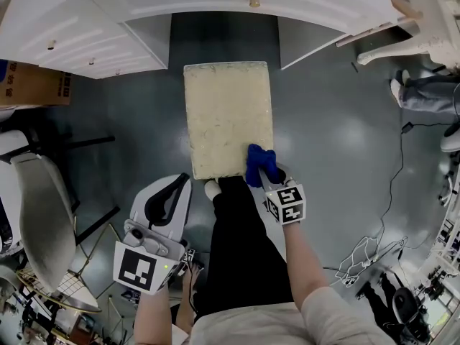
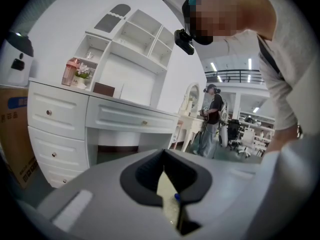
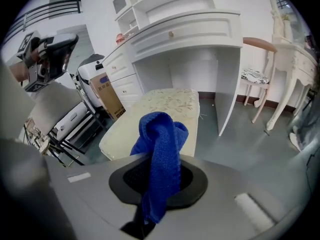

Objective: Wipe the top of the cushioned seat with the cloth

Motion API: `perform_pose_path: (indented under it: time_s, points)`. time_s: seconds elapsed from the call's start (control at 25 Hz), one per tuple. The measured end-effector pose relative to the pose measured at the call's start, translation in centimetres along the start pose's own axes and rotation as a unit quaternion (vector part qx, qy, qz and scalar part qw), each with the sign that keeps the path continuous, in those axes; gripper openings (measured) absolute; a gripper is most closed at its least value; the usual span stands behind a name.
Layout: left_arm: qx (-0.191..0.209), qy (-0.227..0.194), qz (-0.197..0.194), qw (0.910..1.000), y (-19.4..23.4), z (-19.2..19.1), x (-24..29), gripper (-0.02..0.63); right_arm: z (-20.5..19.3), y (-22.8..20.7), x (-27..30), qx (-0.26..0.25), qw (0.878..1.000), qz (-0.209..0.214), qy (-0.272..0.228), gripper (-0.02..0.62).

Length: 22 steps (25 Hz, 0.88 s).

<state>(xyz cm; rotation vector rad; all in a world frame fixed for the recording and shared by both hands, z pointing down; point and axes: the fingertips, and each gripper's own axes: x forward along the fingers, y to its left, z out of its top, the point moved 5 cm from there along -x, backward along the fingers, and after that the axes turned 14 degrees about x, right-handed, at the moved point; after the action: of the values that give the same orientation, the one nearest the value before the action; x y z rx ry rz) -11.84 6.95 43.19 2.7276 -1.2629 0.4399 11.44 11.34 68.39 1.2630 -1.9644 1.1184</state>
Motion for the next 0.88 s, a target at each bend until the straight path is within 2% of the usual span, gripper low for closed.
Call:
perform_pose_path:
  time_s: [0.2, 0.44, 0.64, 0.88]
  points:
    - [-0.008, 0.025, -0.012, 0.9996, -0.6, -0.6, -0.4, 0.000, -0.4, -2.2, -0.9, 0.015, 0.999, -0.034, 0.003, 0.046]
    - [-0.006, 0.011, -0.003, 0.9999, -0.5, 0.0, -0.6, 0.000, 0.0, -1.8, -0.9, 0.002, 0.999, -0.034, 0.032, 0.046]
    - [-0.002, 0.014, -0.013, 0.9998, -1.1, 1.2, -0.7, 0.000, 2.3, 0.2, -2.4, -0.004, 1.000, -0.013, 0.012, 0.044]
    - [0.012, -0.003, -0.009, 0.9999, -0.9, 4.6, -0.9, 0.000, 7.5, 3.9, -6.3, -0.011, 0.999, 0.026, -0.033, 0.044]
